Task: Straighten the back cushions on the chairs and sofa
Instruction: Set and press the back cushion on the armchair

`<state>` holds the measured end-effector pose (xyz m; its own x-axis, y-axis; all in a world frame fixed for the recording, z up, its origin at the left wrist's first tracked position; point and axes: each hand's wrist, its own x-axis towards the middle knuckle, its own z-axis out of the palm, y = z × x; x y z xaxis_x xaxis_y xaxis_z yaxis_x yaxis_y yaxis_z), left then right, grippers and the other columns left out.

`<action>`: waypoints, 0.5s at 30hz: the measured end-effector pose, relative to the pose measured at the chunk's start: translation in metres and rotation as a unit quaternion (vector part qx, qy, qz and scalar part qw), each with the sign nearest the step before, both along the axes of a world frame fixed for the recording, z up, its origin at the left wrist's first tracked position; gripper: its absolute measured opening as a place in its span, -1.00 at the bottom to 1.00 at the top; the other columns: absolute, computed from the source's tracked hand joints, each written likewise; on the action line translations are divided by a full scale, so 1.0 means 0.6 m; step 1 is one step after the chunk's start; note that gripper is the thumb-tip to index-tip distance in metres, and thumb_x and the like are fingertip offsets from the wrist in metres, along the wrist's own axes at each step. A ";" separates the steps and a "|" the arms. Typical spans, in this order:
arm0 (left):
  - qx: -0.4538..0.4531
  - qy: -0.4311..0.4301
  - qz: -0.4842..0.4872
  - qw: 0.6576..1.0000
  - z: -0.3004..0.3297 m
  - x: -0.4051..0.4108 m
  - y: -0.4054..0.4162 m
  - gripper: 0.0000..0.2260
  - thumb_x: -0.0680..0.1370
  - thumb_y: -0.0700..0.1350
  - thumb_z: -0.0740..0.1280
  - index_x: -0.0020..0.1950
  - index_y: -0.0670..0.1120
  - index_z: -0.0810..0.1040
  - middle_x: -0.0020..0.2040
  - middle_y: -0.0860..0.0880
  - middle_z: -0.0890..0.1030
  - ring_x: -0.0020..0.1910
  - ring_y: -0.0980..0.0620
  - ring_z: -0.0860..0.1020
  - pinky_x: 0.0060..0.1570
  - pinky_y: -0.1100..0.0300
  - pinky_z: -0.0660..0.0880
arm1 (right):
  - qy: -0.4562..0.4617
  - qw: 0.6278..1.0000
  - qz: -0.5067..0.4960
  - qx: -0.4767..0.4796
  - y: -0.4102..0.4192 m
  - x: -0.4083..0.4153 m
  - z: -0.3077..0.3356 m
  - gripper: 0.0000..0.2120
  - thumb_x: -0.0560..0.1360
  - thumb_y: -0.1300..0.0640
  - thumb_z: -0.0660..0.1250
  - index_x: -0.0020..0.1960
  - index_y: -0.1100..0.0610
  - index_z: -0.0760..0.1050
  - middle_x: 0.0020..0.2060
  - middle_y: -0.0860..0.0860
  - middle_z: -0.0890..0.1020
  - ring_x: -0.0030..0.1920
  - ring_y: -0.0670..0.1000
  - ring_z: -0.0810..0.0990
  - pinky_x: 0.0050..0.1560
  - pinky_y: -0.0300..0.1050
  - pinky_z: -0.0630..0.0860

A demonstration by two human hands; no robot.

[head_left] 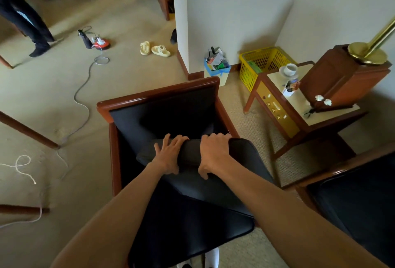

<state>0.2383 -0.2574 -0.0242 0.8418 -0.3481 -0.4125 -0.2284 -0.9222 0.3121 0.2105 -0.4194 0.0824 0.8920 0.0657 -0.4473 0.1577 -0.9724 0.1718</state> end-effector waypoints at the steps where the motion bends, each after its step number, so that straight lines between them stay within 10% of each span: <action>1: -0.011 -0.004 -0.004 1.000 -0.003 0.003 0.000 -0.03 0.26 -0.16 0.55 0.51 0.11 0.04 0.53 0.10 0.05 0.56 -0.14 -0.10 0.37 -0.46 -0.04 | -0.005 1.000 0.001 0.011 0.001 0.001 -0.001 -0.20 0.10 -0.08 0.63 0.24 0.16 0.42 0.11 0.09 0.56 0.16 0.17 0.54 0.27 0.23 0.38; 8: -0.002 -0.092 -0.058 0.994 0.051 0.014 0.032 -0.13 0.21 -0.02 0.55 0.44 0.10 0.22 0.43 0.05 0.37 0.45 -0.02 0.30 0.39 -0.28 0.13 | -0.015 0.992 -0.028 0.121 -0.009 0.005 0.048 -0.43 0.01 0.04 0.60 -0.10 0.12 0.41 -0.19 0.00 0.46 0.01 0.14 0.58 -0.07 0.00 0.39; 15: 0.004 -0.099 -0.065 0.993 0.111 0.031 0.075 -0.18 0.20 0.03 0.54 0.40 0.13 0.28 0.35 0.05 0.45 0.38 -0.04 0.36 0.41 -0.26 0.12 | -0.014 0.982 -0.020 0.187 -0.023 0.030 0.045 -0.32 0.02 -0.07 0.59 0.07 0.09 0.46 -0.16 0.00 0.51 -0.05 0.12 0.56 -0.08 0.00 0.44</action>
